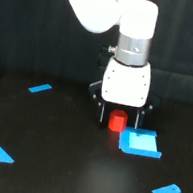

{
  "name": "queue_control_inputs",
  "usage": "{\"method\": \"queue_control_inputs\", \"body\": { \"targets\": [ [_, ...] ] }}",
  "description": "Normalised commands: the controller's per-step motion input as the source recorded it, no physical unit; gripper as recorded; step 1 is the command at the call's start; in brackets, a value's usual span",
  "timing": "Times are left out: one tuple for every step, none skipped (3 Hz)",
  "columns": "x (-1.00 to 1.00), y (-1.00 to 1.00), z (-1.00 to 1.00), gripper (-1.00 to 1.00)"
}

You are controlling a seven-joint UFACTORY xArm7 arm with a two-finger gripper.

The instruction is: Pick up the red object from the table

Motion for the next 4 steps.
{"method": "queue_control_inputs", "body": {
  "targets": [
    [0.12, -0.02, -0.25, 0.47],
    [0.02, 0.08, -0.21, 0.21],
    [0.01, 0.06, -0.27, -0.18],
    [-0.07, -0.01, -0.32, -0.68]
  ]
}}
